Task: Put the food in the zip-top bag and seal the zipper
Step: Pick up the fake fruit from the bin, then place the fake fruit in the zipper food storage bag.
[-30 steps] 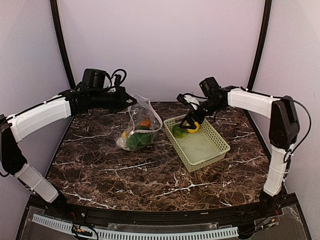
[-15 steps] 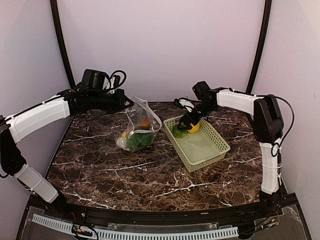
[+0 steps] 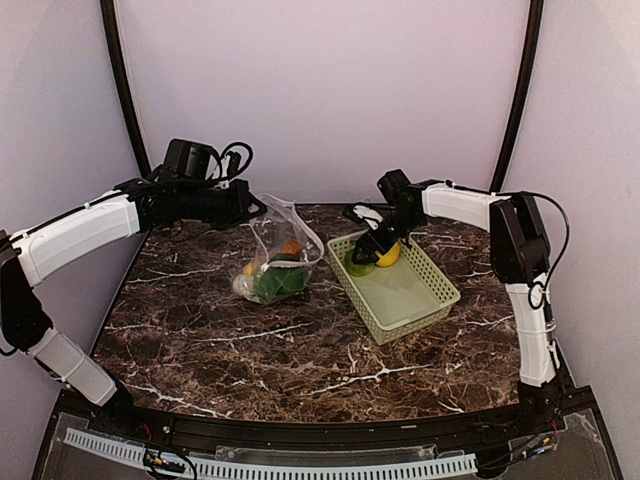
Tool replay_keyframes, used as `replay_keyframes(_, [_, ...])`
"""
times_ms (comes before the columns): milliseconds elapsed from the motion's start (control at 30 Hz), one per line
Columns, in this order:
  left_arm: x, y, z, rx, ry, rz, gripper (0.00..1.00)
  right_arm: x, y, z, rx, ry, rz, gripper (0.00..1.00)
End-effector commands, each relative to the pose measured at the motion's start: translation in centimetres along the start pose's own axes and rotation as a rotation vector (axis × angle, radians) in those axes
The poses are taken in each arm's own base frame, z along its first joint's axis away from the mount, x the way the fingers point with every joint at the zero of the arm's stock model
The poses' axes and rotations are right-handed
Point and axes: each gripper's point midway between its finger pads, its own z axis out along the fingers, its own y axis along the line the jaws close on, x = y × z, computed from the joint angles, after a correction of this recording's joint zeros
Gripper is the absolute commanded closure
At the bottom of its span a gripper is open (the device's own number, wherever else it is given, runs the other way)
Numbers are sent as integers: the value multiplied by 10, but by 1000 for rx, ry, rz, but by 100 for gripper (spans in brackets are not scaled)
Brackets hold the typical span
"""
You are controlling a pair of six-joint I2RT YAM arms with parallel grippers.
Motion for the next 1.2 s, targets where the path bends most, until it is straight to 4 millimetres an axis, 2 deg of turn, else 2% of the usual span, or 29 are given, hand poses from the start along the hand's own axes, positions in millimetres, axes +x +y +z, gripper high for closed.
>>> replay_keyframes(0, [2,1,-4,-5,5,12,99,5,1,13,5,41,18,19])
replay_keyframes(200, [3,0,-1,4,12,7,99,7,-1,23,18,63,25,23])
replay_keyframes(333, [4,1,-1,2,16,6,99,7,1,22,11,65,30,36])
replay_keyframes(500, [5,2,1,3,19,1,99,6,5,9,24,60,21,50])
replay_keyframes(667, [7,3,2,0,25,-7,99,-3,16,-22,39,25,-2,56])
replay_keyframes(833, [7,5,3,-1,19,-10,99,-24,29,-76,65,-52,-33,56])
replay_keyframes(1000, [3,5,3,-11,7,2,99,-47,63,-125,-9,-158,-55,56])
replay_keyframes(1167, [-3,-1,5,6,-3,3,99,-70,107,-161,-121,-255,-104,56])
